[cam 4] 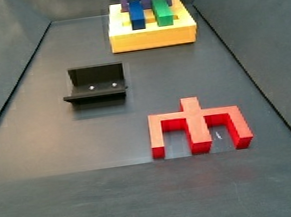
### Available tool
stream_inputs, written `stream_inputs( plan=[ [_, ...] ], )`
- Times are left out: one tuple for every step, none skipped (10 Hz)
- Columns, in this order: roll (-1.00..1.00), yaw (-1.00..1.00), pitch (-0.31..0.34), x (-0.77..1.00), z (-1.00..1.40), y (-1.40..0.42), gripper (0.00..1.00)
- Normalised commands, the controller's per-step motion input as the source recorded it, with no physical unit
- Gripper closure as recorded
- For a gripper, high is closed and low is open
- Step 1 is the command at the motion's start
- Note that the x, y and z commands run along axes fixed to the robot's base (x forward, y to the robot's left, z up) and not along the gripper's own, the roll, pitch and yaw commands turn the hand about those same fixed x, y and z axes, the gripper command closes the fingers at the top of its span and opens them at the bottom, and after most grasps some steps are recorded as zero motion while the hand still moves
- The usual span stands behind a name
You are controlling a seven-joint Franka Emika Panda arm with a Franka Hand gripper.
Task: Pick up the purple object. Move up. Move to above the board. Insert the purple object.
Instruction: Insert the purple object.
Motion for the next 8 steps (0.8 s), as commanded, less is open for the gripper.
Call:
stream_inputs(
  plan=[
    [-0.03,-0.21,-0.044,0.39,-0.51,0.0,1.0],
    [0.0,-0.23,0.0,0.4,-0.37,-0.08,1.0],
    [0.07,-0.26,0.033,0.38,-0.29,-0.06,1.0],
    [0.04,-0.22,0.0,0.21,-0.3,0.0,1.0],
    [-0.03,-0.05,-0.093,-0.03,-0.54,0.0,1.0],
    [-0.18,0.0,-0.203,-0.13,-0.6,0.0,1.0],
    [-0.19,0.0,-0.19,-0.21,-0.6,0.0,1.0],
    [-0.2,0.02,-0.18,-0.23,-0.58,0.0,1.0]
  ],
)
